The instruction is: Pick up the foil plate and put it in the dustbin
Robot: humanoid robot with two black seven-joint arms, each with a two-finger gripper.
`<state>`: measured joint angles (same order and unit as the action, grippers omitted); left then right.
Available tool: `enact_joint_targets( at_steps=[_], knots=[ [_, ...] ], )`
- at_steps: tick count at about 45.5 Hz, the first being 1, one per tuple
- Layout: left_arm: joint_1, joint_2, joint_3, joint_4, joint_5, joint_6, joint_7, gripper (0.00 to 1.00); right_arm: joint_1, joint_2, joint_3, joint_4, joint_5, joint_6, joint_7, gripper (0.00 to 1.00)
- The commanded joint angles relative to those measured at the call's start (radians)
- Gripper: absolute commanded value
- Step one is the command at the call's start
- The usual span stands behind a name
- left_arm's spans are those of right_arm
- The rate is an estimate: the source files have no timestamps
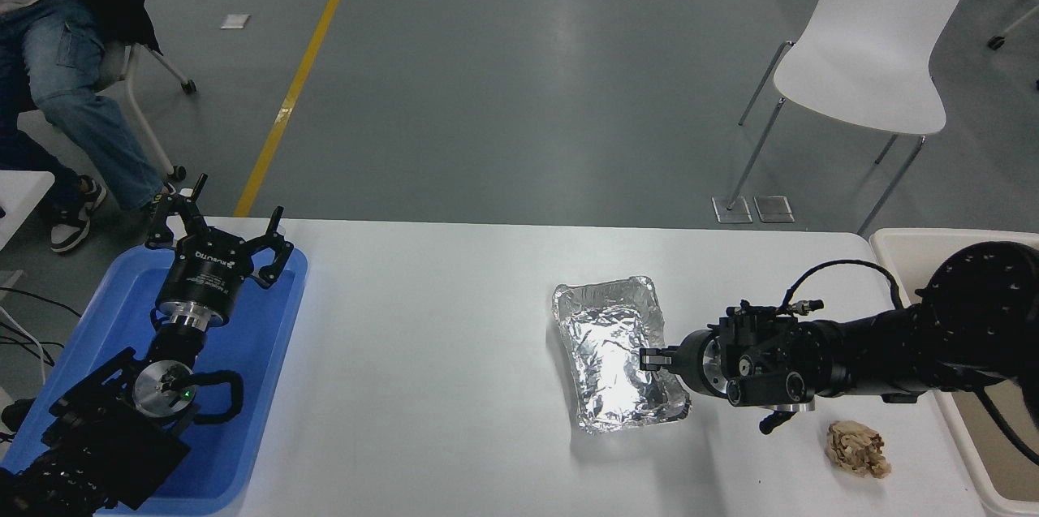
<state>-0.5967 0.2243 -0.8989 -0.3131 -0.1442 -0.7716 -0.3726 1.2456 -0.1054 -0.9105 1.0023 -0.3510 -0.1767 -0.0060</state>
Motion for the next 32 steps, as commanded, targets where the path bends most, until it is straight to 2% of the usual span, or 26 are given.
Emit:
enact_joint_targets(
  at_steps=[1, 21, 32],
  knots=[
    [0.0, 0.0, 0.0, -0.001, 0.0, 0.0, 0.0, 1.0, 0.083, -0.039, -0.042, 0.041, 0.006, 0.034, -0.005, 0.0],
    [0.0, 0.0, 0.0, 0.0, 0.0, 0.0, 0.0, 1.0, 0.465, -0.322, -0.05, 0.272, 0.006, 0.304, -0.005, 0.0],
    [0.0, 0.0, 0.0, 0.0, 0.0, 0.0, 0.0, 1.0, 0.741, -0.427, -0.146, 0.392, 0.003, 0.416, -0.003, 0.0]
  ],
)
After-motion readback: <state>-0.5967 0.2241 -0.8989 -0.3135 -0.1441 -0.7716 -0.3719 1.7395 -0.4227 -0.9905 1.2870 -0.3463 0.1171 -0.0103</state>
